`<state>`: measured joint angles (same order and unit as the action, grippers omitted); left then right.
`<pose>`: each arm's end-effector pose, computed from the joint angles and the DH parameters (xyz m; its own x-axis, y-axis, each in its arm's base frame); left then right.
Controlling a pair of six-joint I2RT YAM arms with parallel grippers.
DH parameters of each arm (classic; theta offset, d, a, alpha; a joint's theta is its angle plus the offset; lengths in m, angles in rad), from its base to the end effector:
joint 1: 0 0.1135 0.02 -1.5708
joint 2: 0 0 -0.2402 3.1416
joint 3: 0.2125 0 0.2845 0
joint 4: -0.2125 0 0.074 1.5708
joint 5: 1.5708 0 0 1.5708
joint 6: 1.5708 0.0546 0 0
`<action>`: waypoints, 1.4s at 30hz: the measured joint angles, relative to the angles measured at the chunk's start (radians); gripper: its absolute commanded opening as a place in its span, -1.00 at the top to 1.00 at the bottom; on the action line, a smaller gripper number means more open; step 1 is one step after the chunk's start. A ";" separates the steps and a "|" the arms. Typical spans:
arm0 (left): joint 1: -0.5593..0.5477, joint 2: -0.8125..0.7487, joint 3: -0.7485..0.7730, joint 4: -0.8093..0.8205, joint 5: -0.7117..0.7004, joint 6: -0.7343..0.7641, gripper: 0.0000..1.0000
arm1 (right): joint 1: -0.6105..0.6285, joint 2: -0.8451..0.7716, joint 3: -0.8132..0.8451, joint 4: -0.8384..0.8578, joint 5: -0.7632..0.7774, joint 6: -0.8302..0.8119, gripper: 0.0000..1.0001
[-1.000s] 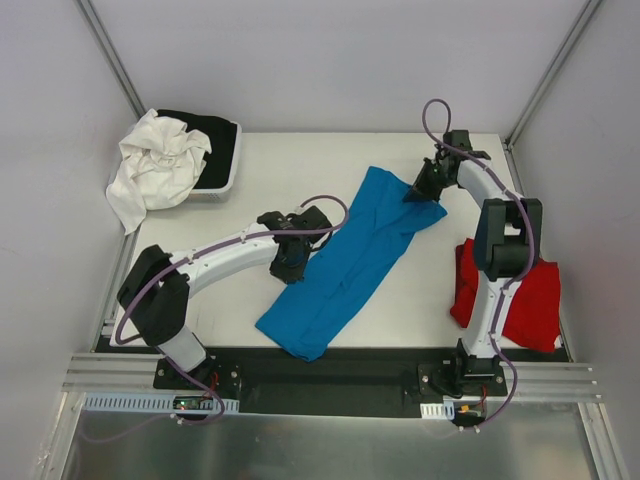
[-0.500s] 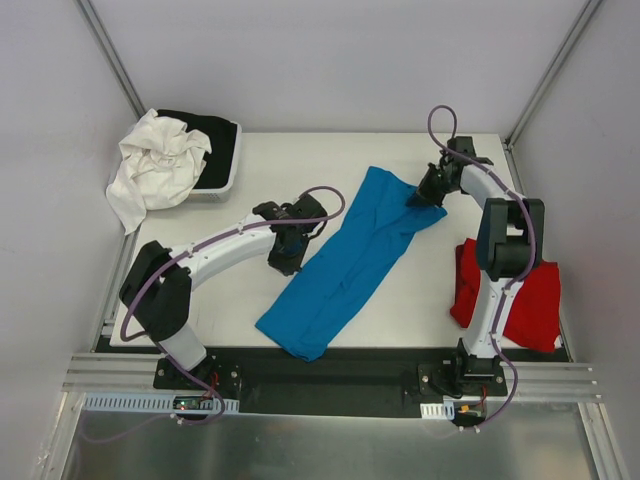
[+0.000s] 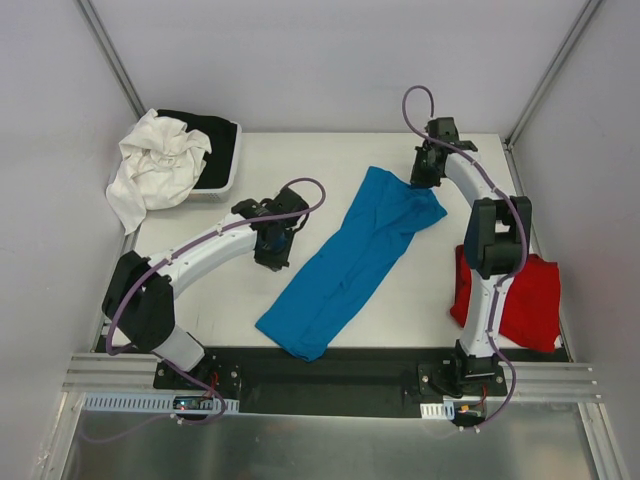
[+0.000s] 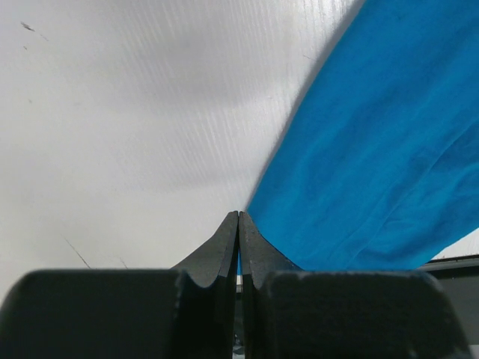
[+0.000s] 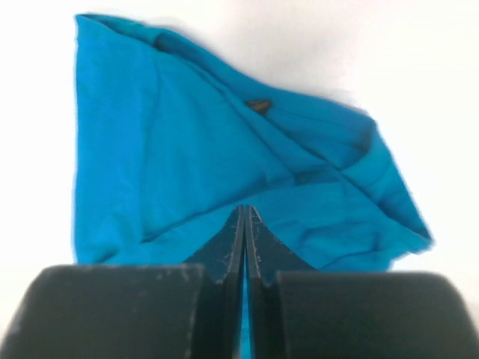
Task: Fold and stack the t-shirts
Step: Fold the tshirt
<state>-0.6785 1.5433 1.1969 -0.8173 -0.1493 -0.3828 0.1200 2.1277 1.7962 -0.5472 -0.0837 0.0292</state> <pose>0.2745 -0.2109 0.1981 -0.8778 0.2333 -0.4183 0.2662 0.9637 -0.0212 0.5072 0.0657 0.1848 -0.7691 -0.0634 -0.6360 -0.1499 0.9852 0.0830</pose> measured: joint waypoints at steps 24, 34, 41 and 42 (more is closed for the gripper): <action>0.006 0.013 0.000 -0.001 0.037 -0.020 1.00 | 0.039 0.053 0.016 -0.230 0.320 -0.058 0.99; 0.006 0.119 0.134 -0.018 0.037 0.002 1.00 | 0.004 0.057 -0.069 -0.232 0.199 -0.002 0.99; 0.006 0.154 0.170 -0.019 0.049 0.010 1.00 | 0.038 0.161 0.108 -0.273 0.102 0.017 0.99; 0.006 0.154 0.170 -0.021 0.054 0.010 1.00 | 0.049 0.181 0.142 -0.279 0.087 0.021 0.99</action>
<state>-0.6720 1.6978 1.3666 -0.8383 -0.0952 -0.3729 0.1692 2.3085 1.9381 -0.8265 0.0032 0.0505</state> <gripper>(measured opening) 0.003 0.009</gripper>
